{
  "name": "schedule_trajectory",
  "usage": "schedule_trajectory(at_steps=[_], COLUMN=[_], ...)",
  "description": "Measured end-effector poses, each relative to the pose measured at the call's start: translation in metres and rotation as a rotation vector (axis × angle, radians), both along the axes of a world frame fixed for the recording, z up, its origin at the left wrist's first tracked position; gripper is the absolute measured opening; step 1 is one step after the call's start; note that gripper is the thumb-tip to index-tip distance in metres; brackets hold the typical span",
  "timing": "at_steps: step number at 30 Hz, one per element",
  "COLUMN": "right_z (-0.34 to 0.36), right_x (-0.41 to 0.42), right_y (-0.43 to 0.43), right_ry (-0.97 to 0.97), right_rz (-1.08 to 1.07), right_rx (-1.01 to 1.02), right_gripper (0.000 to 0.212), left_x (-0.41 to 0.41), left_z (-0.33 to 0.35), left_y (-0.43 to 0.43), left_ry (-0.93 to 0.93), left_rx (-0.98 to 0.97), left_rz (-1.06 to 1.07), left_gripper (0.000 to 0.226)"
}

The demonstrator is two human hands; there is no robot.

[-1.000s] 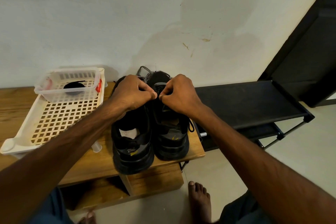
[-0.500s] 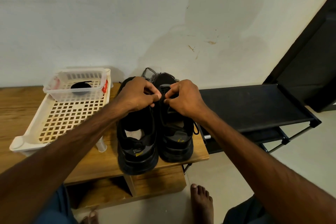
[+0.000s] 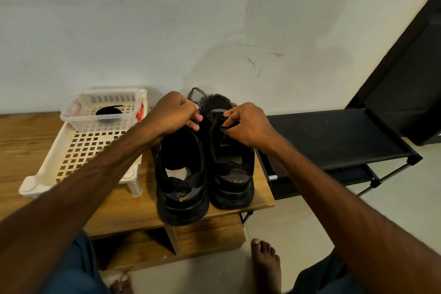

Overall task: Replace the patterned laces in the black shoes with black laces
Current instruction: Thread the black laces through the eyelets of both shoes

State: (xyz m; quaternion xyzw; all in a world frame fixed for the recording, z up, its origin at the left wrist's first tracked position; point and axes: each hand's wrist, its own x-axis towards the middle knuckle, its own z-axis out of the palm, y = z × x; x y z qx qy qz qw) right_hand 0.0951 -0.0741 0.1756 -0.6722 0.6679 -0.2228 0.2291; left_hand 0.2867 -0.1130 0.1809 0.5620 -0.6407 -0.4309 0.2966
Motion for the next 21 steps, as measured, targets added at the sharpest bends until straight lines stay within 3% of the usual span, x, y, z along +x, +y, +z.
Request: schedule_trajectory(at_steps=[3,8,10,12,14,17,19,21], right_z=[-0.002,0.001,0.008,0.014,0.021,0.036,0.043,0.045], right_x=[-0.001,-0.006,-0.009,-0.014,-0.017,-0.023,-0.027,-0.029], right_y=[-0.001,-0.002,-0.001,0.0,0.001,0.004,0.004,0.006], right_ry=[-0.009,-0.029,-0.039,-0.057,-0.172,-0.526,-0.713,-0.735], right_rz=[0.024,0.082,0.105,0.112,0.059,-0.096,-0.115,-0.08], right_rx=[0.001,0.006,0.027,0.04,0.022,-0.018,-0.026,-0.032], right_gripper=[0.019,0.013,0.012,0.016,0.026,0.038,0.04,0.025], left_x=[0.009,0.021,0.02,0.016,0.013,0.007,0.003,0.001], left_z=[0.014,0.03,0.026,0.018,0.01,-0.002,-0.006,-0.004], left_y=[-0.001,-0.004,-0.008,-0.012,-0.013,-0.01,-0.003,0.002], left_ry=[0.186,1.006,1.149,0.962,0.462,-0.222,-0.424,-0.492], left_rx=[-0.037,0.207,0.243,0.201,-0.034,-0.36,-0.404,-0.418], left_rz=[0.058,0.061,0.091,0.079,0.009,-0.186,-0.297,-0.319], left_gripper=[0.019,0.026,0.026,0.021,0.011,0.008,0.01,0.014])
